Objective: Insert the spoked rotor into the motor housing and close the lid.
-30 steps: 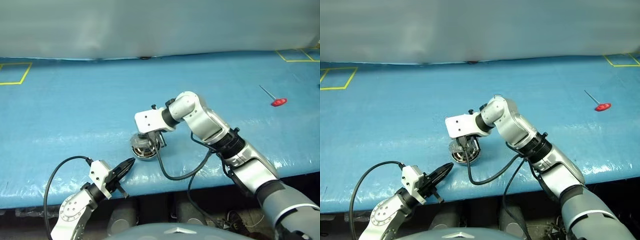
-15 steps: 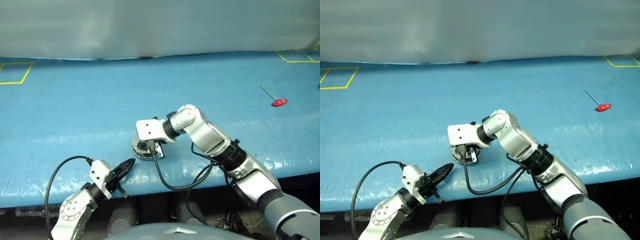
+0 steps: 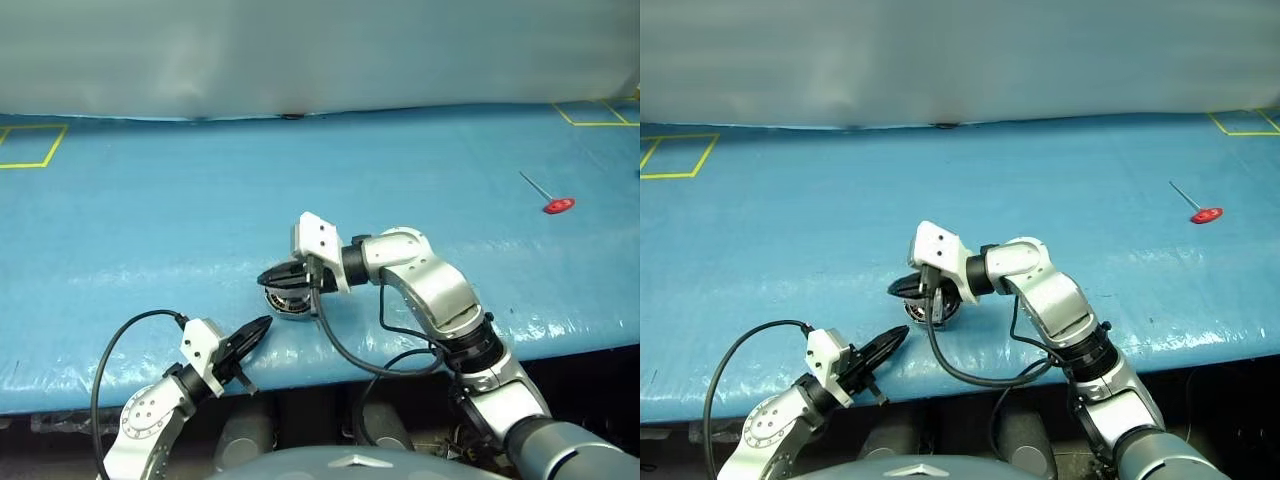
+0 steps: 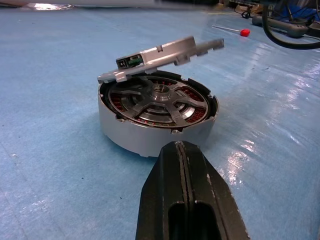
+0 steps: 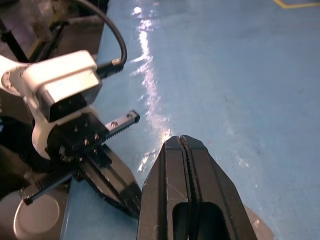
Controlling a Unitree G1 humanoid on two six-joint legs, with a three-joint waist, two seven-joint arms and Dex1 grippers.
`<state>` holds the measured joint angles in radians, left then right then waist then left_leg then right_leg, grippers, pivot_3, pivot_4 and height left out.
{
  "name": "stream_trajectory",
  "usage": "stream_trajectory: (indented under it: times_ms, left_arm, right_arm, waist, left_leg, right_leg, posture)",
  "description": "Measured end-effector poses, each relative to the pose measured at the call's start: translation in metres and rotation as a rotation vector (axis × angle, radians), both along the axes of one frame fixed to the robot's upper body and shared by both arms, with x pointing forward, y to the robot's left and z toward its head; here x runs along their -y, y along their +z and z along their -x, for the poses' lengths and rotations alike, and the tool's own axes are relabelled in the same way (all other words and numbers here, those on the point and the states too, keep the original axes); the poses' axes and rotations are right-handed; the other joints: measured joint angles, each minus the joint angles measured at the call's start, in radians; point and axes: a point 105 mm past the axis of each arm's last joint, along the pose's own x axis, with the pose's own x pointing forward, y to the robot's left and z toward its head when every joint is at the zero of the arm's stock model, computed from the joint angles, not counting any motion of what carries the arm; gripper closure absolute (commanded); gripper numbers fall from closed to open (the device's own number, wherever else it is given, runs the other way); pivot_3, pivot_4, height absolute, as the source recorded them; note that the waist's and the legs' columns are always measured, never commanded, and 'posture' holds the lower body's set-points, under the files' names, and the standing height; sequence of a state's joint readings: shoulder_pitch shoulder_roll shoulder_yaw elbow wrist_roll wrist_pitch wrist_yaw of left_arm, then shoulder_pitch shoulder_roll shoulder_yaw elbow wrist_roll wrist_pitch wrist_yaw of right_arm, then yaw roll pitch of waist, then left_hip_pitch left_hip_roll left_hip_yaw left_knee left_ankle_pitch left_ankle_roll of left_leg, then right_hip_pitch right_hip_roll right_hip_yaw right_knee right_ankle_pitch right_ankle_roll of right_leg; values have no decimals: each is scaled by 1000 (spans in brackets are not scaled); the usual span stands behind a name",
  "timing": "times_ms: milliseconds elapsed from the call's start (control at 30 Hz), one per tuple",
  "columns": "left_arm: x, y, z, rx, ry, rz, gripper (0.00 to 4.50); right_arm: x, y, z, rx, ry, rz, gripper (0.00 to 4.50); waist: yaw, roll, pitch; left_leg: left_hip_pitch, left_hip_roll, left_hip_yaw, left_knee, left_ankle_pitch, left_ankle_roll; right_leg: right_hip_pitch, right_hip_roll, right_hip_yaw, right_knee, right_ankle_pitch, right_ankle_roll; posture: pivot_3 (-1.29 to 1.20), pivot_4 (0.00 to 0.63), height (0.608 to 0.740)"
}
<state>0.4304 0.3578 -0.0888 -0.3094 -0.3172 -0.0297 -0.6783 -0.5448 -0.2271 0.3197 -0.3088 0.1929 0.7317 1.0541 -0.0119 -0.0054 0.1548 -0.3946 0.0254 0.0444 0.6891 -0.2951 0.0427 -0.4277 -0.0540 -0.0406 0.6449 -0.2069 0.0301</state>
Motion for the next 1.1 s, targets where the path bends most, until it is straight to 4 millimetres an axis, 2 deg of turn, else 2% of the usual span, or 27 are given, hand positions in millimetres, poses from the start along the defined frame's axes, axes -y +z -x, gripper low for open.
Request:
stream_trajectory:
  times_ms: [67,167,267,400,667,833,1100]
  left_arm:
    - [0,0,0,-3,-1,0,4493]
    - [1,0,0,-2,-5,1,4493]
    - [2,0,0,-4,-10,4,4500]
    - [3,-1,0,-8,-11,5,4500]
    - [4,-3,2,-24,-13,6,4500]
    - [4,-3,2,-25,-13,6,4500]
    - [4,-4,2,-28,-12,8,4500]
  right_arm:
    - [4,10,-6,-9,-66,-84,4500]
    - [12,15,-22,-32,-200,-139,4500]
    - [26,6,-38,-74,-328,-144,3914]
    - [38,-19,-37,-125,-380,-78,2685]
    - [36,-29,-27,-188,-319,-33,15]
    - [32,-30,-22,-226,-278,-35,15]
    - [24,-44,-25,-282,-272,32,15]
  waist:
    - [0,0,0]
    - [0,0,0]
    - [1,0,0]
    - [-1,0,0]
    - [-2,0,0]
    - [-1,0,0]
    - [-1,0,0]
  left_leg:
    - [0,0,0,0,0,0]
    - [0,0,0,0,0,0]
    - [0,-1,0,0,0,0]
    - [-1,-1,1,0,0,1]
    - [0,0,1,0,0,1]
    - [0,0,1,0,0,1]
    - [0,0,1,0,0,1]
  right_leg:
    - [0,0,0,0,0,0]
    - [0,0,0,0,0,0]
    - [0,0,0,0,0,0]
    - [0,0,1,0,1,0]
    - [0,1,1,0,1,0]
    - [0,1,1,0,1,1]
    - [0,1,1,0,1,1]
  posture:
    - [0,150,740]
    - [0,150,740]
    - [0,150,740]
    - [0,150,740]
    - [0,150,740]
    - [0,150,740]
    - [0,150,740]
